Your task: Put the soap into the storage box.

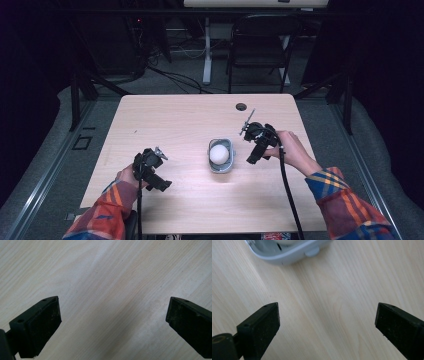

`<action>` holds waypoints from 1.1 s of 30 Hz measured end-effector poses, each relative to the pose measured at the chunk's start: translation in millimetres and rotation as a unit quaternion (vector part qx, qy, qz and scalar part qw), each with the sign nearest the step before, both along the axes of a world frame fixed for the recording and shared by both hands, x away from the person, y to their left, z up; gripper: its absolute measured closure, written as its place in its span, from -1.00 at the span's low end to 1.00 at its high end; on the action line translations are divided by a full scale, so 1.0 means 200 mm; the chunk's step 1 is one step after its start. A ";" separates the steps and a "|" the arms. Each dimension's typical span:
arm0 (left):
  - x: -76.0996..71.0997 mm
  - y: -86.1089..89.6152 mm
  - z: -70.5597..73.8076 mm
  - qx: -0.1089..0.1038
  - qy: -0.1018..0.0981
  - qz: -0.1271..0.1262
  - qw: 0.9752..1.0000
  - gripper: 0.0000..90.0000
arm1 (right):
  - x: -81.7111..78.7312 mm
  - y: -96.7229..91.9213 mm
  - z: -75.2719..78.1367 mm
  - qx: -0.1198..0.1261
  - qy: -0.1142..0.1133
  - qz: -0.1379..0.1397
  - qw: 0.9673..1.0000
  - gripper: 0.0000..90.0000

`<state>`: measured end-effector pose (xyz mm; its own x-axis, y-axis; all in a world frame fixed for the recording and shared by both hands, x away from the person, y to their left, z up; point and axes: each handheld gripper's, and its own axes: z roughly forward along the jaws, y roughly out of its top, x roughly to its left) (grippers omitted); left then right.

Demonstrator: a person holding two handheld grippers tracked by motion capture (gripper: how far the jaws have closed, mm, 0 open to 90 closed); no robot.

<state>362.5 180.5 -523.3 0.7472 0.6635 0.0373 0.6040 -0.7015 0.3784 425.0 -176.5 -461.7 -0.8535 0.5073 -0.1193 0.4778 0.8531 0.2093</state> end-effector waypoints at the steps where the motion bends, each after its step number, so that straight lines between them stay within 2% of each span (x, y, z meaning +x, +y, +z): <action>1: 0.00 0.00 0.00 0.000 0.000 -0.001 1.000 -1.00 | -0.02 -0.05 -0.01 -0.009 0.001 -0.004 1.000 -0.91; 4: 0.00 0.00 0.00 0.000 -0.001 -0.002 1.000 -1.00 | -0.04 -0.09 -0.03 0.002 0.004 -0.017 1.000 -0.92; 5: 0.00 0.00 0.00 0.000 -0.001 -0.002 1.000 -1.00 | -0.05 -0.13 -0.04 -0.009 0.004 -0.019 1.000 -0.93; 9: 0.00 0.00 0.00 -0.001 0.000 -0.002 1.000 -1.00 | -0.08 -0.18 -0.04 -0.014 0.006 -0.027 1.000 -0.94; 12: 0.00 0.00 0.00 0.001 -0.003 -0.004 1.000 -1.00 | -0.10 -0.23 -0.06 -0.009 0.006 -0.038 0.999 -0.92; 14: -0.01 -0.01 0.00 0.000 -0.004 -0.009 1.000 -1.00 | -0.13 -0.27 -0.08 -0.019 0.007 -0.037 0.999 -0.91; 23: -0.01 -0.02 0.00 0.005 -0.005 -0.015 1.000 -1.00 | -0.22 -0.36 -0.18 -0.031 0.018 -0.046 0.998 -0.90; 27: -0.01 -0.01 0.00 0.005 -0.004 -0.015 1.000 -1.00 | -0.26 -0.38 -0.23 -0.023 0.024 -0.053 0.998 -0.89; 30: -0.01 -0.01 0.00 0.006 -0.005 -0.016 1.000 -1.00 | -0.27 -0.39 -0.25 -0.032 0.030 -0.048 0.998 -0.89; 33: -0.01 -0.02 0.01 0.008 -0.009 -0.019 1.000 -1.00 | -0.32 -0.41 -0.30 -0.033 0.027 -0.048 0.998 -0.89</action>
